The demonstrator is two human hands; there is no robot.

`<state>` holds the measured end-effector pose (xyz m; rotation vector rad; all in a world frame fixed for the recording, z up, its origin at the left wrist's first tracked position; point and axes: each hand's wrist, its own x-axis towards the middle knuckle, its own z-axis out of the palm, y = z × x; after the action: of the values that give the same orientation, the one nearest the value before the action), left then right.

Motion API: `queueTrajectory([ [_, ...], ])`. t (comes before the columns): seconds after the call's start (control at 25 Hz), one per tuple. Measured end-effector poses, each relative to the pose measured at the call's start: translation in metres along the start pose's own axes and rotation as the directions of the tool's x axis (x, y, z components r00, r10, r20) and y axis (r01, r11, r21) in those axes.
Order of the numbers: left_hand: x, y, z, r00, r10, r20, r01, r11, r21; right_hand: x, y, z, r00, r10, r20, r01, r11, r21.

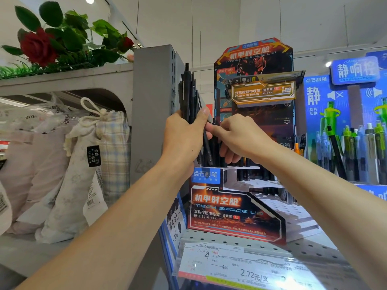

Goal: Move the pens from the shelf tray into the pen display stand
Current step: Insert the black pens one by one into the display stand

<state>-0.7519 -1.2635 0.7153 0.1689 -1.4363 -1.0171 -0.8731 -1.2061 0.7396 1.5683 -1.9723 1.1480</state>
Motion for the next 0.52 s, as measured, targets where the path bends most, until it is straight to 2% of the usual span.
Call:
queueTrajectory([
  [0.28, 0.0, 0.001, 0.0, 1.0, -0.01, 0.002, 0.01, 1.0, -0.002, -0.001, -0.003, -0.004, 1.0, -0.006, 0.004, 0.007, 0.995, -0.095],
  [0.44, -0.004, 0.004, 0.004, 0.999, -0.012, 0.038, 0.011, 1.0, 0.008, -0.004, -0.004, -0.012, 0.998, -0.066, 0.015, 0.067, 0.978, -0.196],
  [0.48, -0.004, 0.005, 0.004, 0.999, -0.007, 0.054, 0.007, 1.0, 0.007, -0.005, -0.004, -0.015, 0.997, -0.081, -0.006, 0.08, 0.987, -0.139],
  [0.52, -0.004, 0.005, 0.005, 0.998, -0.001, 0.065, 0.0, 1.0, 0.014, -0.006, -0.003, -0.019, 0.997, -0.079, -0.027, 0.079, 0.997, 0.002],
])
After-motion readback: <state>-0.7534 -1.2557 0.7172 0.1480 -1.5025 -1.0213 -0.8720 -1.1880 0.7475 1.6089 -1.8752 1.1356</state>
